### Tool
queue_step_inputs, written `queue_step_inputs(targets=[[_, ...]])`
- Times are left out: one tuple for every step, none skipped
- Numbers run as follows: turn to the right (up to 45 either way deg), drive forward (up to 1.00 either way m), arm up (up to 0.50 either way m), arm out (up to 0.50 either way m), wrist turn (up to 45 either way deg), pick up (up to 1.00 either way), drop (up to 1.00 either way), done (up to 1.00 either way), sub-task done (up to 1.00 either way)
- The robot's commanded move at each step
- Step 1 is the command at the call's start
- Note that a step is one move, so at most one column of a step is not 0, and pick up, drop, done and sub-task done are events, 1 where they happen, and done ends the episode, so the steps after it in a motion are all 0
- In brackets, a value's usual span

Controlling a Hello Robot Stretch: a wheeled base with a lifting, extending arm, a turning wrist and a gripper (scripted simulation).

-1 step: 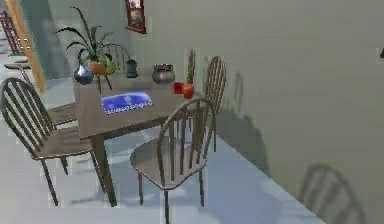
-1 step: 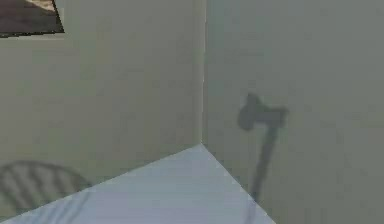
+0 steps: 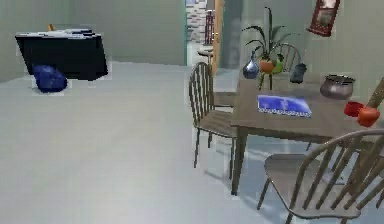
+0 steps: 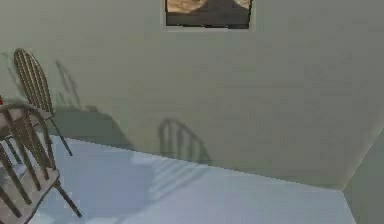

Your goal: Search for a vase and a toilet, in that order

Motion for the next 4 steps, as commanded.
queue_step_inputs(targets=[[-24.0, 0.00, 0.00, 0.00, 0.0, 0.00, 0.00, 0.00, 0.00], [0.0, 1.00, 0.00, 0.00, 0.0, 0.00, 0.00, 0.00, 0.00], [0.0, 0.70, 0.00, 0.00, 0.0, 0.00, 0.00, 0.00, 0.00], [33.0, 0.00, 0.00, 0.00, 0.0, 0.00, 0.00, 0.00, 0.00]])
